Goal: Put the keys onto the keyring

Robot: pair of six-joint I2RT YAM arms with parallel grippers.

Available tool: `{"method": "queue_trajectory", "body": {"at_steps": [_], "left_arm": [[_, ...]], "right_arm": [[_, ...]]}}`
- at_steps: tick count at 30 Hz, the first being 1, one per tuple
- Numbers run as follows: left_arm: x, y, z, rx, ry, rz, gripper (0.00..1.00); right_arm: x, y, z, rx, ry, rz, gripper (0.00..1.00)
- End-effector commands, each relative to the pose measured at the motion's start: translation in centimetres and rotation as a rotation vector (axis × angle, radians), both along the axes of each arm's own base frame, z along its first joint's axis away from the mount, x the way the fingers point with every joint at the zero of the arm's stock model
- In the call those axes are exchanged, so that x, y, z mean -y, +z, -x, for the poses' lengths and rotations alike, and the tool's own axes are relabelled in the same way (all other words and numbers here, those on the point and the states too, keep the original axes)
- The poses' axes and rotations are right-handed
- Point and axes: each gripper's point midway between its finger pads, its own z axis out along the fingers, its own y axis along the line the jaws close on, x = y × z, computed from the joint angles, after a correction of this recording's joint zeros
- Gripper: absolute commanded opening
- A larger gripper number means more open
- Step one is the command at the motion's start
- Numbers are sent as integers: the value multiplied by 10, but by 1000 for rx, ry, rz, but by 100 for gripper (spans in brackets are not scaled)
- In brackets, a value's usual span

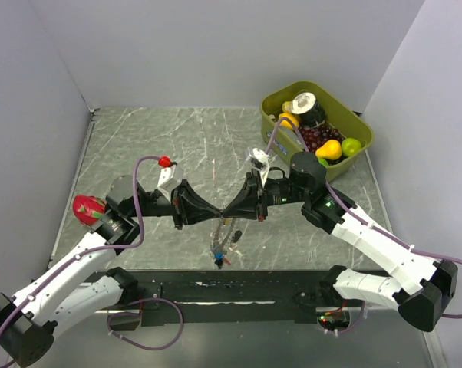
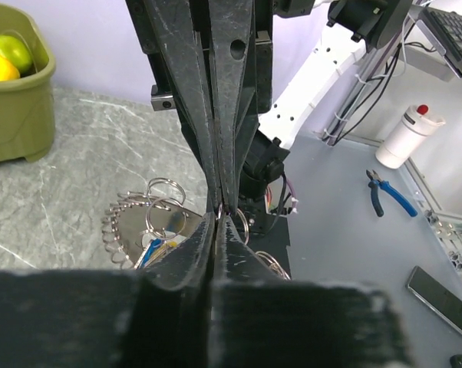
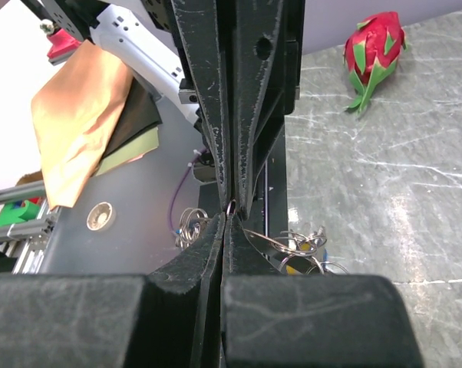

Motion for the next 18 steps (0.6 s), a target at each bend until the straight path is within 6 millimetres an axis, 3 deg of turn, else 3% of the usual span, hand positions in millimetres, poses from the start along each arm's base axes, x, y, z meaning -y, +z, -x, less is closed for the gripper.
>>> {"method": "queue_trajectory", "body": {"at_steps": [1, 7, 8, 9, 11, 12, 14, 18], "left_arm": [[3, 9, -2, 50, 2, -9, 1], [5, 10, -6, 56, 32, -9, 1], [4, 11, -5, 67, 39, -2, 1], [3, 13, -5, 78, 47, 4, 1], [0, 17, -5, 104, 77, 24, 1], [-2, 20, -5, 120, 84, 33, 1], [-6, 26, -5, 156, 113, 48, 1], [-11, 27, -5, 198, 141, 43, 1]], "right_arm": [[1, 20, 2, 63, 9, -68, 0], [4, 31, -4, 60, -54, -82, 3], [6, 34, -7, 51, -82, -86, 14], [8, 39, -9, 56, -104, -98, 34], [18, 49, -16, 60, -174, -130, 55], [22, 55, -18, 74, -196, -154, 73], [34, 59, -25, 78, -268, -182, 91], [48, 60, -32, 82, -335, -202, 100]]}}
